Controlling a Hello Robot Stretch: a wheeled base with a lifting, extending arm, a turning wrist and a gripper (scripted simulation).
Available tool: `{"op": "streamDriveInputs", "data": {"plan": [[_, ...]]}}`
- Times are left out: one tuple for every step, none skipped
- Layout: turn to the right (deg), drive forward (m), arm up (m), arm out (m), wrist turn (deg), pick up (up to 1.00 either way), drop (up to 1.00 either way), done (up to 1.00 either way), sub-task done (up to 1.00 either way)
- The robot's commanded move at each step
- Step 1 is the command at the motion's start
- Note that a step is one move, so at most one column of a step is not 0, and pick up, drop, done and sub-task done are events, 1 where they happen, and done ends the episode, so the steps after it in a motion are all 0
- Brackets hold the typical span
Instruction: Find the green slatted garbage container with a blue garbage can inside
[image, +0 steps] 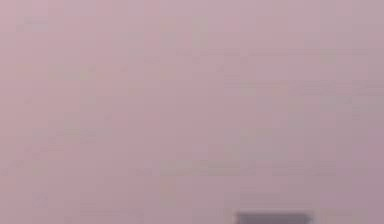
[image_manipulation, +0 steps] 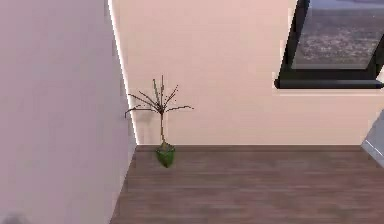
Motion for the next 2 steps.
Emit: {"op": "streamDriveInputs", "data": {"plan": [[-45.0,0.00,0.00,0.00,0.0,0.00,0.00,0.00,0.00],[-45.0,0.00,0.00,0.00,0.0,0.00,0.00,0.00,0.00]]}}
